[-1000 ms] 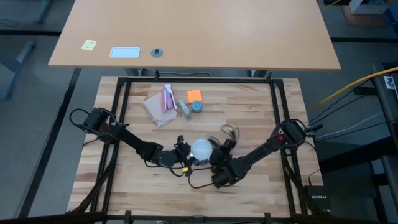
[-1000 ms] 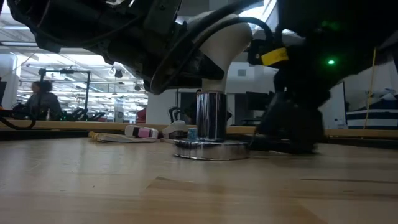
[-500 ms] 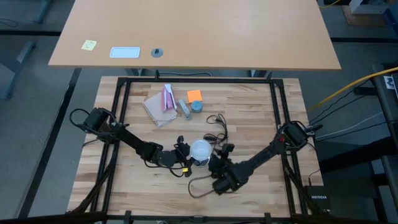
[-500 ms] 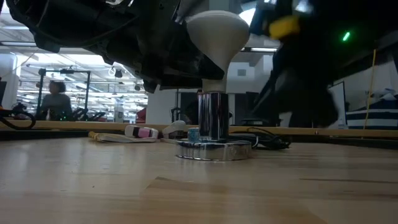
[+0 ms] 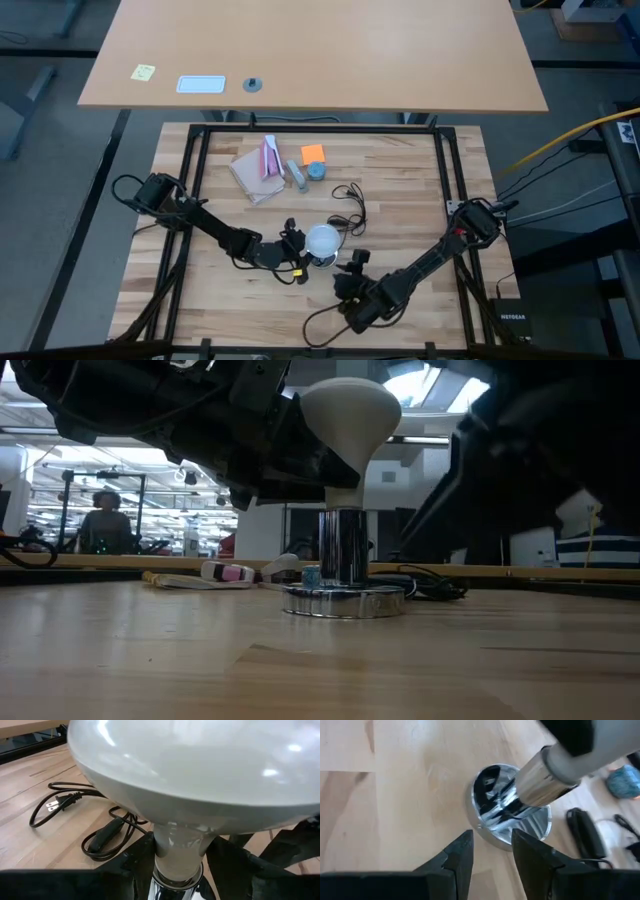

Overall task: Screw lightbulb
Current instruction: Insert the white lightbulb into the silver lamp

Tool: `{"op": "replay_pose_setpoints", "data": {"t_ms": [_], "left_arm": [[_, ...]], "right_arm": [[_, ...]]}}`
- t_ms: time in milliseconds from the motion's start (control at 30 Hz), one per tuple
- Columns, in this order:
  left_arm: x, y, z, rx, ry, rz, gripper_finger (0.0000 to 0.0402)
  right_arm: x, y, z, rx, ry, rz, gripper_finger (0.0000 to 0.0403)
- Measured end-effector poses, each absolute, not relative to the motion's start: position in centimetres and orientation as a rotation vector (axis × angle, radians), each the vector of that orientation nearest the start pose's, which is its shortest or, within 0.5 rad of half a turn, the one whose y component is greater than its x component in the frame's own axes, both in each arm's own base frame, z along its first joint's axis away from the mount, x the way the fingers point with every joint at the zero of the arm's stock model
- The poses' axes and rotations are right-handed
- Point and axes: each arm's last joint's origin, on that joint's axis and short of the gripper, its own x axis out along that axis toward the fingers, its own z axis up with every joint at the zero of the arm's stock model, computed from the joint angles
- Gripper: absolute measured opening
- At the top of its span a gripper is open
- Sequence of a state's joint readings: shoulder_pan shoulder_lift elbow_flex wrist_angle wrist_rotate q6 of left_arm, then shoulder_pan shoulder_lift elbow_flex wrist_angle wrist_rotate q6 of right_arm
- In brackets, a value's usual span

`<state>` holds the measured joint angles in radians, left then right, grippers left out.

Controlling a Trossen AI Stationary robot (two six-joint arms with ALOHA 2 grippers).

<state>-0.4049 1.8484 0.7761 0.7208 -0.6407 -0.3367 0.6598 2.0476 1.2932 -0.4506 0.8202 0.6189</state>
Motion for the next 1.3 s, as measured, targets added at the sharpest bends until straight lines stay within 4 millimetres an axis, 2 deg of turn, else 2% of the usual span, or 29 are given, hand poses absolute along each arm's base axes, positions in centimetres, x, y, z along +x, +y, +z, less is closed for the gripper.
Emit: {"op": "replay_pose_setpoints", "data": {"t_ms": [433,900,1133,1300], "left_arm": [[32.6,-12.1,14.0,-0.156,0.261,0.284,0.0159],[32.6,-12.1,14.0,-0.157,0.261,0.284,0.0159],[32.6,-12.1,14.0,-0.159,0.26,0.283,0.0159],[32.6,-12.1,14.0,-0.161,0.26,0.282,0.0159]], "right_arm": [[32.3,18.2,10.3,-0.235,0.856,-0.473,0.0138],[33.0,15.2,9.6,-0.273,0.808,-0.603,0.0138],[33.1,14.9,9.6,-0.323,0.848,-0.564,0.0138],[32.2,16.5,10.0,-0.296,0.896,-0.454,0.0138]]}}
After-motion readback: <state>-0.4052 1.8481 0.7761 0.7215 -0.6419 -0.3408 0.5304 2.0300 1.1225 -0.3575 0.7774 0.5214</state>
